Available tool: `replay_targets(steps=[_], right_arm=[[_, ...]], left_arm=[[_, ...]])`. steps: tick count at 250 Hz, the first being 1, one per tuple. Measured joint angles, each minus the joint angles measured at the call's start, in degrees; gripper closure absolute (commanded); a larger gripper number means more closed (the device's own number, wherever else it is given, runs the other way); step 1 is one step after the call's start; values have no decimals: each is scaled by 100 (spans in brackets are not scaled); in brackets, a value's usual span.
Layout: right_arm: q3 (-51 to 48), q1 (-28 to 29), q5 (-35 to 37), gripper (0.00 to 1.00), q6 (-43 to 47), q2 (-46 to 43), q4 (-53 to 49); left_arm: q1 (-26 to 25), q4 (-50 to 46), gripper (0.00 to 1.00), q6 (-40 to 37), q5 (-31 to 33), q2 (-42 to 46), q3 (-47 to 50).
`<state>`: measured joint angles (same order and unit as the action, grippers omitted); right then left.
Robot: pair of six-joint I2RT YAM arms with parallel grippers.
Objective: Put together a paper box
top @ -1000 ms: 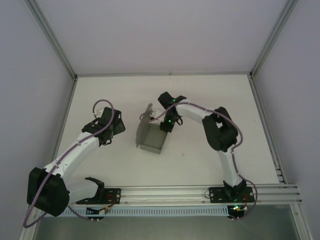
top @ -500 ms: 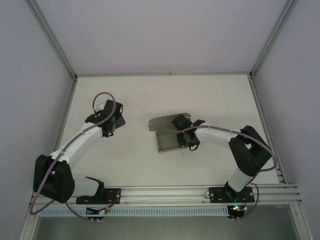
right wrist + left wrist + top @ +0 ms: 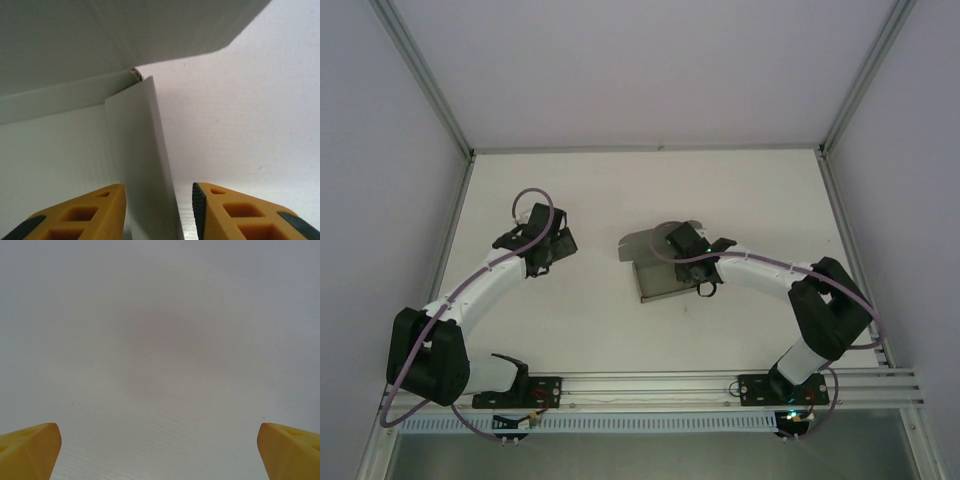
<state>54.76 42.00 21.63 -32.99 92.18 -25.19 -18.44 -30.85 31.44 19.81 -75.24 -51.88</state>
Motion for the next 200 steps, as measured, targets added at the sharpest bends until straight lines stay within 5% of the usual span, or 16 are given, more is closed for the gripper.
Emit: replay_targets(steps=[82, 140, 200], right_arm=[[177, 0, 160, 93, 470, 817, 315], [339, 4, 407, 100, 424, 1008, 295], [1368, 46, 1497, 100, -485, 1875, -815]], left_arm=[[0, 103, 0, -85, -92, 17, 7], [0, 101, 0, -85, -92, 85, 11], [0, 76, 0, -90, -68, 249, 107]])
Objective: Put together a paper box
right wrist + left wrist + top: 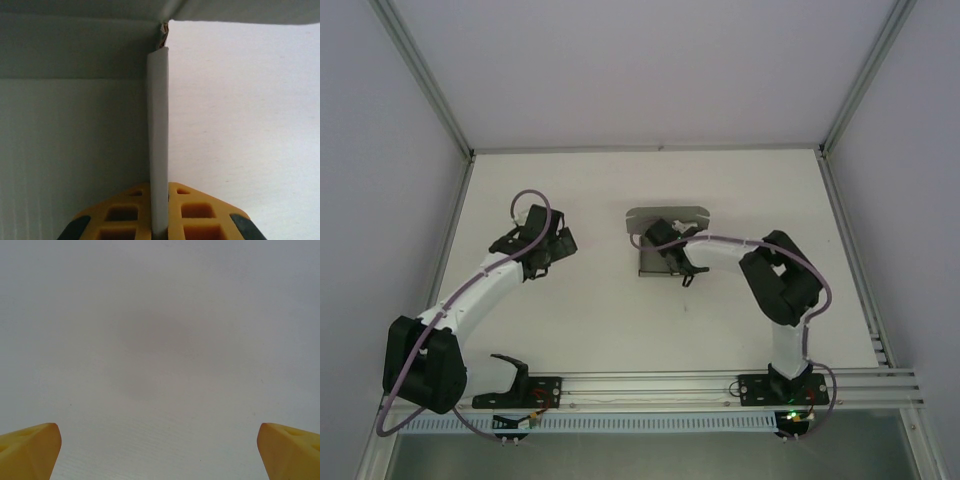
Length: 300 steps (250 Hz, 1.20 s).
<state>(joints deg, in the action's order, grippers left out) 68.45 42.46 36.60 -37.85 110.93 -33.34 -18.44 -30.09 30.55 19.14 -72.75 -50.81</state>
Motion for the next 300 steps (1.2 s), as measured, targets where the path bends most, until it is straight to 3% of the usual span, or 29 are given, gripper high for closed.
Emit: replay_targets(steps=[50, 133, 158, 195, 211, 273, 300], right_arm=[[627, 155, 785, 100, -654, 584, -944], [763, 195, 927, 100, -857, 697, -1145], [599, 184, 874, 82, -680, 553, -892], [96, 160, 457, 70, -315, 52, -562], [-9, 151, 295, 51, -238, -190, -555], [-26, 151, -4, 38, -20, -1204, -358], [-238, 151, -105, 23, 181, -1709, -87]], left_arm=[[0, -149, 0, -20, 114, 0, 0], [0, -177, 0, -22, 146, 0, 0], [0, -166, 0, -61, 105, 0, 0], [0, -98, 0, -264, -175, 0, 0], [0, -46, 0, -372, -365, 0, -2], [-103, 269, 0, -960, -1172, -4, -227], [-223, 492, 0, -1344, -1611, -50, -391]])
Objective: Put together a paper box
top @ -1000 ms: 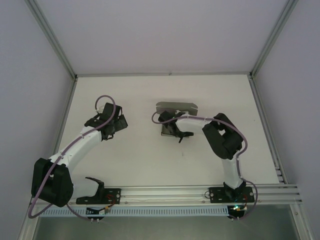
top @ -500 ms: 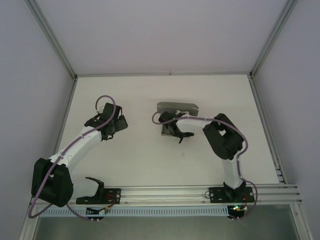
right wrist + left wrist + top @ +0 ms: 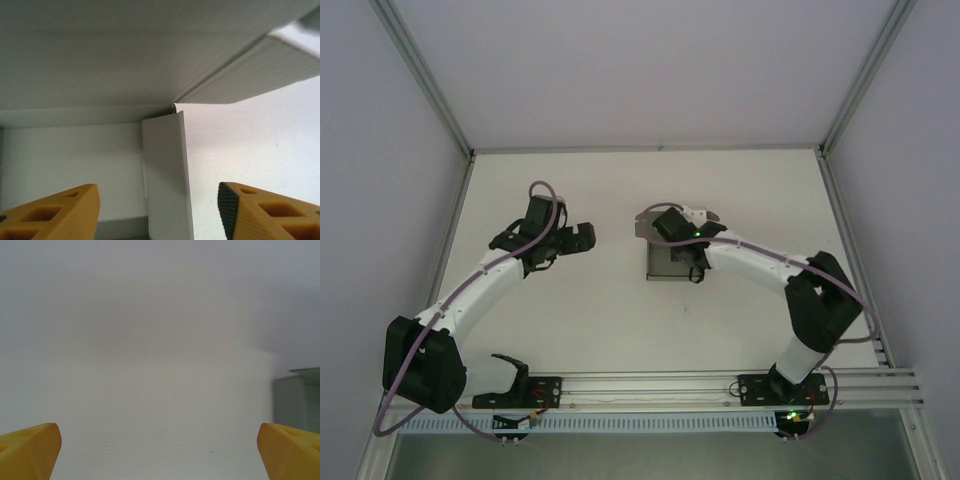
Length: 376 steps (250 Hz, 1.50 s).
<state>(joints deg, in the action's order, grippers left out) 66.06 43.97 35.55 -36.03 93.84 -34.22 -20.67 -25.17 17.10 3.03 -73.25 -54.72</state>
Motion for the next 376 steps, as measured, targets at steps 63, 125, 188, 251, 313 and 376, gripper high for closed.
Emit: replay_targets(steps=[63, 125, 188, 251, 313, 376], right_arm=[[-916, -540, -789, 34, 553, -1176, 693], [-1314, -807, -1449, 43, 527, -407, 1279], [-1314, -903, -1432, 72, 439, 402, 1670], [-1143, -903, -1128, 100, 372, 669, 1840], [-557, -820, -442, 100, 280, 1147, 1300], [446, -577, 448, 100, -90, 1932, 140]], left_arm=[[-321, 238, 0, -647, -557, -485, -520], [-332, 291, 0, -647, -553, -767, -509], [-332, 289, 0, -640, -428, -763, -365], [-358, 291, 0, -577, -337, -763, -354], [-382, 284, 0, -452, -157, -765, -354], [-468, 262, 0, -352, 116, -765, -354]])
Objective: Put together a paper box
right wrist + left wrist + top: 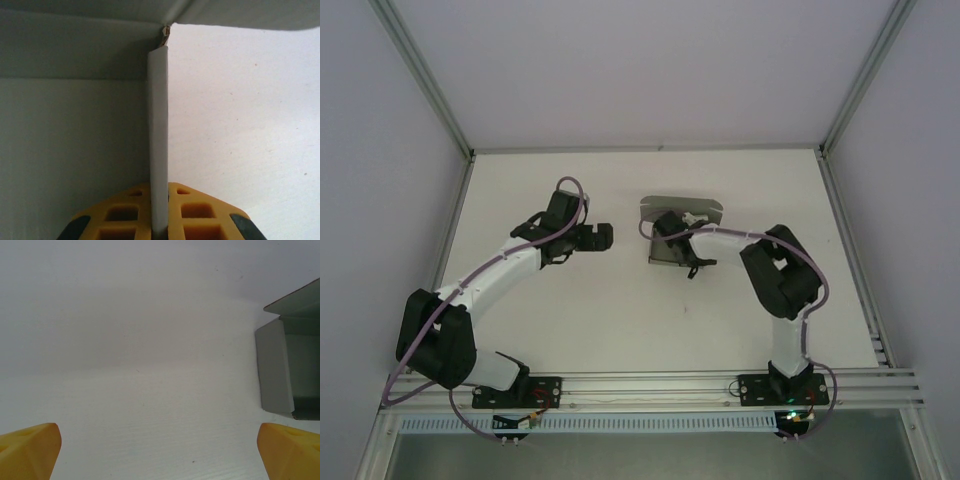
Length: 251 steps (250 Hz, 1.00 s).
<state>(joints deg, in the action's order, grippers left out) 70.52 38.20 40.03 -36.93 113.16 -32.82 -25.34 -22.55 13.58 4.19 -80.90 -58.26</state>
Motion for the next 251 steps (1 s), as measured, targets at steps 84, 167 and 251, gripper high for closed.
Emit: replay_targets(steps=[84, 167, 251], right_arm=[[452, 129, 428, 100, 37, 389, -507], [-817, 157, -822, 73, 710, -719, 778], [-1364, 166, -1611, 50, 719, -1860, 1209]], left_arm=[[-83, -149, 0, 94, 275, 0, 39], [-129, -280, 0, 184, 341, 2, 39], [-201, -275, 0, 184, 286, 179, 81]])
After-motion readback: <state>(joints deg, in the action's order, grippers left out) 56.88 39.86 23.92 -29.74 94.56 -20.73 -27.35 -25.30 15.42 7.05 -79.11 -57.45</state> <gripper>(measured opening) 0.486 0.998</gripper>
